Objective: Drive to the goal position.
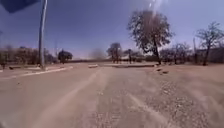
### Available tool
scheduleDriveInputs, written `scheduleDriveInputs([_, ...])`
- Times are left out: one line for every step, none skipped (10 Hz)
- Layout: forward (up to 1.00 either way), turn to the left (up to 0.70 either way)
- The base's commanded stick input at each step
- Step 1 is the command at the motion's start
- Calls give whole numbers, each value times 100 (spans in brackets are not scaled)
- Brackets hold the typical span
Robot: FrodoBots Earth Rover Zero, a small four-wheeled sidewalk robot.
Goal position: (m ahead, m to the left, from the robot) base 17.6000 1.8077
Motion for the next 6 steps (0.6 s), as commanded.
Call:
scheduleDriveInputs([100, 0])
scheduleDriveInputs([100, 0])
scheduleDriveInputs([100, 0])
scheduleDriveInputs([100, 0])
scheduleDriveInputs([100, 0])
scheduleDriveInputs([100, 0])
